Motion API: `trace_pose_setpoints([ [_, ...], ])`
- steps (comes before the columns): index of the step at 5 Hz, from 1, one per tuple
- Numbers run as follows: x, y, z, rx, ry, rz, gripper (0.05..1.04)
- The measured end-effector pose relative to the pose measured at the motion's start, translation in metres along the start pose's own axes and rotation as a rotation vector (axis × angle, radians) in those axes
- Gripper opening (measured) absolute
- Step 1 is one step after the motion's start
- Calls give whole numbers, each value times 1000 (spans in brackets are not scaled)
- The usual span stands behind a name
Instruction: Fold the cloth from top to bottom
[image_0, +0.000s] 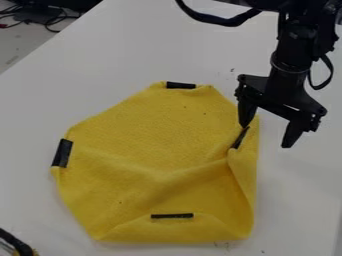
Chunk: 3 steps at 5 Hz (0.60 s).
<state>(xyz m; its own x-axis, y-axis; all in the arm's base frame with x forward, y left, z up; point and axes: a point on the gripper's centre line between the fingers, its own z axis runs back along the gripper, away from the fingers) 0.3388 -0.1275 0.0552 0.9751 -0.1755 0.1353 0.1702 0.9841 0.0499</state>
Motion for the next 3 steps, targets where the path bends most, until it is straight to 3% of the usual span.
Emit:
trace_pose_setpoints([
  [2, 0, 6, -14, 5, 32, -32, 1001],
  [3, 12, 24, -20, -14, 57, -64, 1001],
])
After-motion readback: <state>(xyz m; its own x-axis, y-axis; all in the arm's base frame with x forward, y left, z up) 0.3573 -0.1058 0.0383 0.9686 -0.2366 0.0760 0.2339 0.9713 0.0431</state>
